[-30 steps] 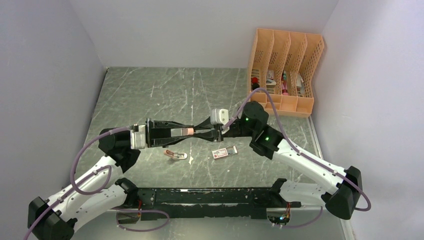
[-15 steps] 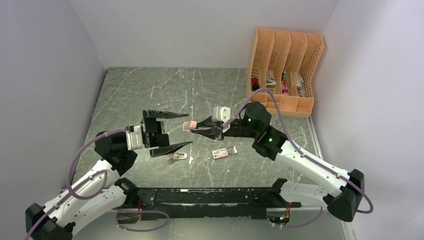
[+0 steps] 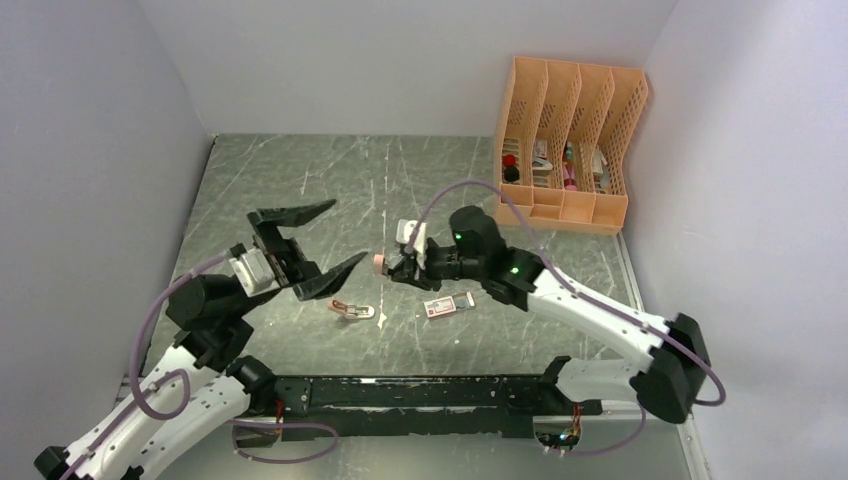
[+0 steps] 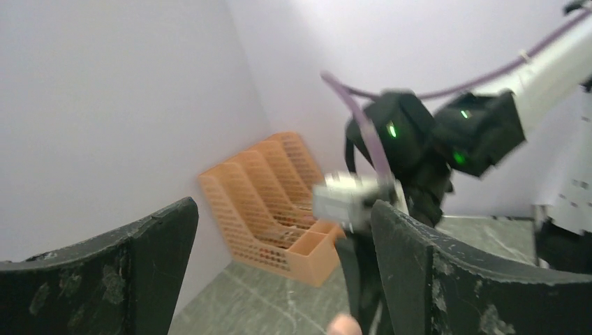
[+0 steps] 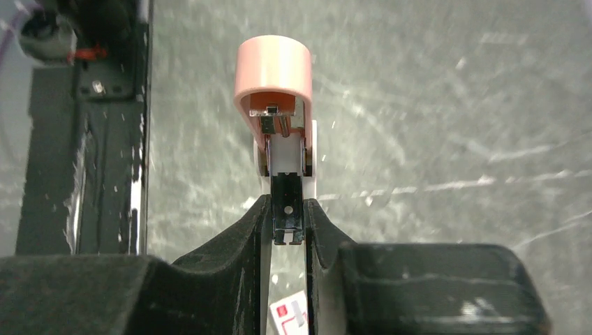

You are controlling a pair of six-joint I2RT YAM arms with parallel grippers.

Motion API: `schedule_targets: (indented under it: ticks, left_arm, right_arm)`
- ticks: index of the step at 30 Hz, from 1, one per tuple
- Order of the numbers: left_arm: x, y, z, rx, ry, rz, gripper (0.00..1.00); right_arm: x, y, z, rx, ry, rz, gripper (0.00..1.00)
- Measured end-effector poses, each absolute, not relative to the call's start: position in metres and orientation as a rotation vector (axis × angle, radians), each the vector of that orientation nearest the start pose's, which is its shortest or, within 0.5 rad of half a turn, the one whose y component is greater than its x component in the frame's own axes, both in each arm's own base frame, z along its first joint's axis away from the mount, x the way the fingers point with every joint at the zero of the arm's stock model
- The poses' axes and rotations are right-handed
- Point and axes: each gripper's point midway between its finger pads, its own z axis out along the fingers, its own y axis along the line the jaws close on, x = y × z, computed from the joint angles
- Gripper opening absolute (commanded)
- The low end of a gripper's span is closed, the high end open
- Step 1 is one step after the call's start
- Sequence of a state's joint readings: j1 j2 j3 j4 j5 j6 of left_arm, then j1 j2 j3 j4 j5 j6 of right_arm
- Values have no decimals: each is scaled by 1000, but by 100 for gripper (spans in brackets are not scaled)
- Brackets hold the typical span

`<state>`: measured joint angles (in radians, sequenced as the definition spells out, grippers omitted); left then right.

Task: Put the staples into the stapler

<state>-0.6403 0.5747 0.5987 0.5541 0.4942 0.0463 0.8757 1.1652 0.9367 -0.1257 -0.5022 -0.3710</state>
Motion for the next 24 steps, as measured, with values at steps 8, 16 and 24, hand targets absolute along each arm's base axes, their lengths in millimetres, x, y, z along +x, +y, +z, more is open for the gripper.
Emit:
schedule_targets:
  ticks: [8, 16, 24]
  left_arm:
    - [210, -164, 416, 417, 1079, -565, 100]
    - [226, -132, 393, 212, 1260, -486, 100]
    - [231, -126, 380, 176, 1316, -455, 100]
  right_arm:
    - [184, 335, 144, -1567, 1631, 782, 1]
    - [178, 335, 83, -1691, 1759, 734, 1]
    - [183, 322, 35, -1745, 1909, 617, 0]
